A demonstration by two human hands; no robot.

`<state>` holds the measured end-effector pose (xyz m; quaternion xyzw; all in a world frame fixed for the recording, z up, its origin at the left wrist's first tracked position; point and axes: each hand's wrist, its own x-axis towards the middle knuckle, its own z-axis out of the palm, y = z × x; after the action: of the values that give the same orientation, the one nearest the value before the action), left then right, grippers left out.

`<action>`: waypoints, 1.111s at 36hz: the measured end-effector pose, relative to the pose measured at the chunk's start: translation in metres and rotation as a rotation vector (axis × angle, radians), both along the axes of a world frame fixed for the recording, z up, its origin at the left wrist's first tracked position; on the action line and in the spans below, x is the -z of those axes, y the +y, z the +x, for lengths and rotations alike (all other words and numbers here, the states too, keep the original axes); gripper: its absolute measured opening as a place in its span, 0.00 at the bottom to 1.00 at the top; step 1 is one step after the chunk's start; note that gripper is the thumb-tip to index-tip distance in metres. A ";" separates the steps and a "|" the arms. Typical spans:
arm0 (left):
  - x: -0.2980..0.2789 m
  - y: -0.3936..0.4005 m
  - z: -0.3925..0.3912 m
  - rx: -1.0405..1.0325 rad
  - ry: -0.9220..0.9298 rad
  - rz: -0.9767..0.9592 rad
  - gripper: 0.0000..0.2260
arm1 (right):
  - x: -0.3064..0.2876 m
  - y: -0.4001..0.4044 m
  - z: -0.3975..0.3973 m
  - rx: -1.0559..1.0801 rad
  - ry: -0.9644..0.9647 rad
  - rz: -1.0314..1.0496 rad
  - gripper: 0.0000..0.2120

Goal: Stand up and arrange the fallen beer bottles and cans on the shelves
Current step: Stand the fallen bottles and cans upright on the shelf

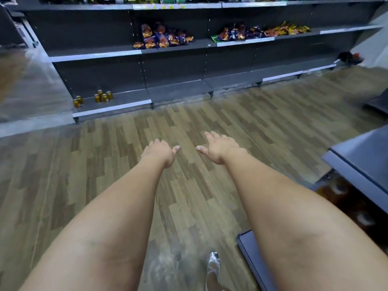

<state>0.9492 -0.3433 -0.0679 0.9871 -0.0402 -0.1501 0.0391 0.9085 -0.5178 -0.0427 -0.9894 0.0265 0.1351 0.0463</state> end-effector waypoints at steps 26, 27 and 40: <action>-0.001 -0.054 0.449 -0.072 -0.042 -0.009 0.31 | -0.003 -0.061 0.464 -0.138 0.002 -0.042 0.33; -0.004 -0.049 0.470 -0.067 -0.051 -0.016 0.31 | -0.006 -0.056 0.485 -0.139 -0.001 -0.047 0.33; -0.030 0.012 0.692 -0.120 -0.052 -0.058 0.30 | -0.024 0.008 0.716 -0.173 -0.011 -0.047 0.34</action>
<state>1.6408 -0.3317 -0.0380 0.9897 0.0136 -0.1205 0.0755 1.6247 -0.5097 -0.0182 -0.9895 -0.0562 0.1327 0.0113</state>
